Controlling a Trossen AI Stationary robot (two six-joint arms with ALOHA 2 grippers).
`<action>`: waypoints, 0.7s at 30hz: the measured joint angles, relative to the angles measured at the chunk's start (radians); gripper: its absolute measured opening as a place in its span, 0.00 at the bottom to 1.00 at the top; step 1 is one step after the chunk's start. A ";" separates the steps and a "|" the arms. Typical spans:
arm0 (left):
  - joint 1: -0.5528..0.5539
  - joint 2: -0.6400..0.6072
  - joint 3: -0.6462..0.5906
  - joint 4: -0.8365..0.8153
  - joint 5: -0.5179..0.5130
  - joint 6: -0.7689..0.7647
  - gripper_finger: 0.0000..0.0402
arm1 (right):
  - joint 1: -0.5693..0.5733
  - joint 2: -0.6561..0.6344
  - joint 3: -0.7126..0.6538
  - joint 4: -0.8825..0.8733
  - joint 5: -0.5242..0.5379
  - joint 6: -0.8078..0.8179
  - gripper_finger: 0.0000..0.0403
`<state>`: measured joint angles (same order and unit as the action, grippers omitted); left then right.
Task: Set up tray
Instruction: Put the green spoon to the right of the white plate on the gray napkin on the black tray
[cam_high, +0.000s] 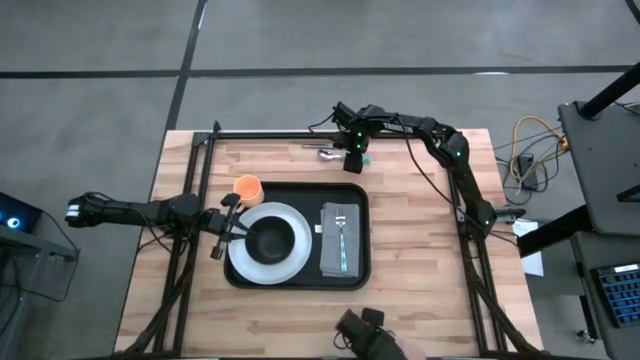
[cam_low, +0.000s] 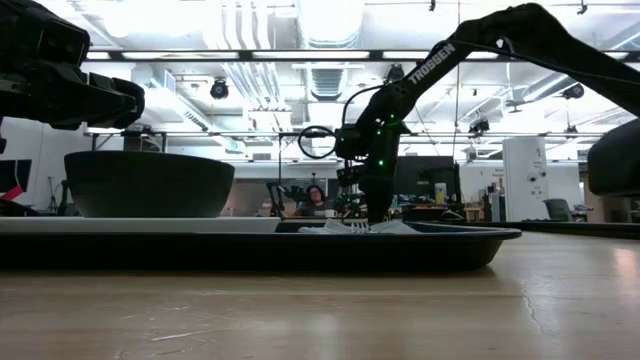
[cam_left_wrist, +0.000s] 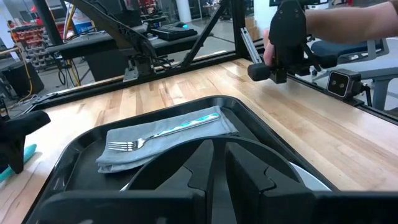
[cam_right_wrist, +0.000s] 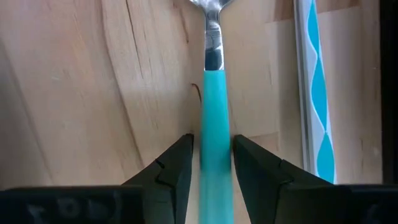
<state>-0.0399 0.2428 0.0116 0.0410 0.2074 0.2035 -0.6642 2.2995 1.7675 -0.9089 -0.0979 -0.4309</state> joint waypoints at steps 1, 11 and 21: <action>0.000 0.000 0.000 0.000 0.000 0.000 0.06 | -0.001 0.002 0.000 0.000 -0.001 0.000 0.26; 0.000 0.000 0.000 0.000 0.000 0.000 0.06 | -0.003 -0.004 -0.003 -0.003 0.000 -0.021 0.11; 0.000 0.000 0.000 0.000 0.000 0.000 0.06 | -0.001 -0.033 -0.008 -0.022 -0.007 0.036 0.11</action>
<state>-0.0400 0.2428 0.0116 0.0410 0.2074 0.2035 -0.6651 2.2665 1.7600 -0.9312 -0.1048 -0.3952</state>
